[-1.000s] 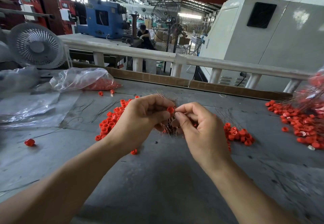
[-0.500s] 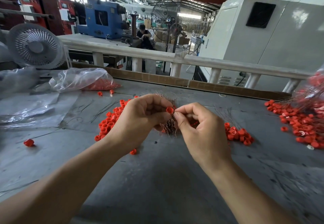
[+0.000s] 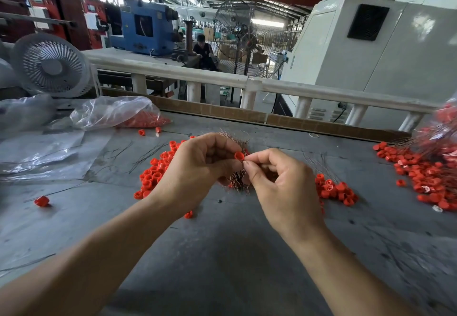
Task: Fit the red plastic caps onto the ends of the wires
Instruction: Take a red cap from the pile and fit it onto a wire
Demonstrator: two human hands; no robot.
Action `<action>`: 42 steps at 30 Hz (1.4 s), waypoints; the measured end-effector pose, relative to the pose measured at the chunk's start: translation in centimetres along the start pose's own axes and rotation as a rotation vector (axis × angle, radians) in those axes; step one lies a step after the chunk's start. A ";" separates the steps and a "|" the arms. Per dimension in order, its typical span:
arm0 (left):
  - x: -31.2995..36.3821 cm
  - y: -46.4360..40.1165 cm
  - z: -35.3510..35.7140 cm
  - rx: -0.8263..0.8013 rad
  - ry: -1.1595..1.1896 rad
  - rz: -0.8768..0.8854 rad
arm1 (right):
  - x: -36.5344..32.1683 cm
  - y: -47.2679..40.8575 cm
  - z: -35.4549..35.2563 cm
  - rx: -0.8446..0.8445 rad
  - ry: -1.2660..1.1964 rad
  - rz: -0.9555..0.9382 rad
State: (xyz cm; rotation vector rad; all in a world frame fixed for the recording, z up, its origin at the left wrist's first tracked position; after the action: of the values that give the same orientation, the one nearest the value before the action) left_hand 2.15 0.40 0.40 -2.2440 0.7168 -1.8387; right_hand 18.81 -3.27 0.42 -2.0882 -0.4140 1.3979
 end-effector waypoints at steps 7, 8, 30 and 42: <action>-0.1 -0.1 0.1 0.014 0.101 -0.019 | 0.2 0.0 -0.1 0.004 -0.016 0.029; -0.2 -0.2 0.1 0.015 0.114 -0.020 | 0.2 -0.1 -0.1 0.007 -0.019 0.034; 0.2 0.0 0.2 -0.034 0.123 -0.035 | 0.8 -0.2 -0.2 -0.024 -0.081 0.013; 0.2 0.1 0.2 -0.029 0.202 -0.040 | 0.7 0.0 -0.1 -0.032 -0.104 0.009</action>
State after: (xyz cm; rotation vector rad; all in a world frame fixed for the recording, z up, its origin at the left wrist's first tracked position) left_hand 2.32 0.22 0.50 -2.1245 0.7388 -2.1087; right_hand 19.21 -2.93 -0.03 -2.0505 -0.4718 1.5195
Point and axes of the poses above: each hand's wrist, its own y-axis away from the middle knuckle, its own z-axis out of the palm, x = y × z, the point moved 3 cm from there along -y, towards the middle knuckle, and after that the axes turned 8 degrees about -y, right-handed, at the moved point
